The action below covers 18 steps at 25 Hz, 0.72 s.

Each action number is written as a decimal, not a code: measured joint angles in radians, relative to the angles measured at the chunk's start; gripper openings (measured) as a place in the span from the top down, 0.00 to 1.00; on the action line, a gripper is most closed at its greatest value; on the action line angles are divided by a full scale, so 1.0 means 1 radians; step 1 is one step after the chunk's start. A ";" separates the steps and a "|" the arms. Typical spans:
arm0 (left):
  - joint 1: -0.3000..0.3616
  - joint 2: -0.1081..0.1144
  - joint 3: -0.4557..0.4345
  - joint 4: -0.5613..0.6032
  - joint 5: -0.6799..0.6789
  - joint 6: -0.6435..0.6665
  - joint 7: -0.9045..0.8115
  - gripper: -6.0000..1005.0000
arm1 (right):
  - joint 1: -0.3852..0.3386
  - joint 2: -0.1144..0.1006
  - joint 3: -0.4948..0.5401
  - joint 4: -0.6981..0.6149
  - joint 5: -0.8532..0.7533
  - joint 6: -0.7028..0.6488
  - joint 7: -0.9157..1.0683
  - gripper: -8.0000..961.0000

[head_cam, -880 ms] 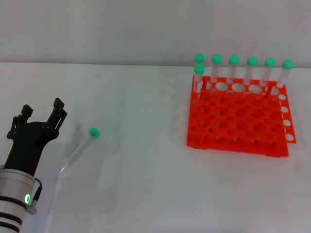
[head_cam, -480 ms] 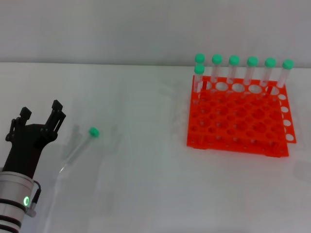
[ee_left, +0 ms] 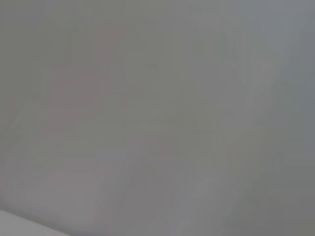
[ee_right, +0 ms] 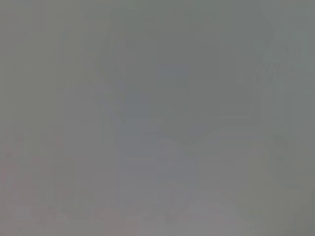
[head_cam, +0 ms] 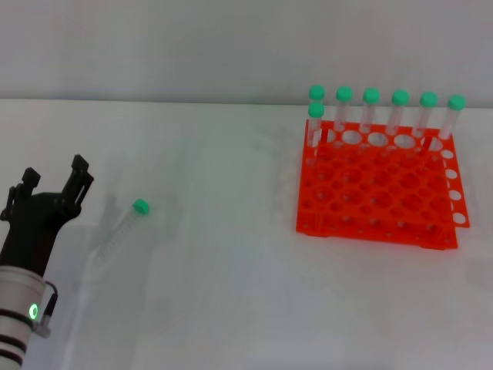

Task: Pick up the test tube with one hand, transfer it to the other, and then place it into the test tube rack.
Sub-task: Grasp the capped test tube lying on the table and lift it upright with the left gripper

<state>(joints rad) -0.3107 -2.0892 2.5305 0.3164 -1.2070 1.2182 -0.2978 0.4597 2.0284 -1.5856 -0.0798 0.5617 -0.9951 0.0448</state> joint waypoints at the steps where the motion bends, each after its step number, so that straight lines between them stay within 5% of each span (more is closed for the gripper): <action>1: -0.008 0.001 0.000 0.000 -0.006 0.000 -0.012 0.11 | -0.001 0.000 0.000 0.000 0.000 0.000 0.003 0.23; 7: -0.069 0.021 0.003 -0.017 0.035 -0.018 -0.091 0.11 | -0.005 0.000 -0.001 -0.001 -0.001 0.002 0.009 0.23; 18: -0.349 0.192 0.005 -0.269 0.631 -0.065 -0.909 0.11 | 0.003 -0.001 -0.009 -0.009 0.000 0.024 0.010 0.23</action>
<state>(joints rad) -0.6598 -1.8971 2.5360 0.0474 -0.5759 1.1528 -1.2072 0.4627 2.0278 -1.5944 -0.0888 0.5614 -0.9710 0.0552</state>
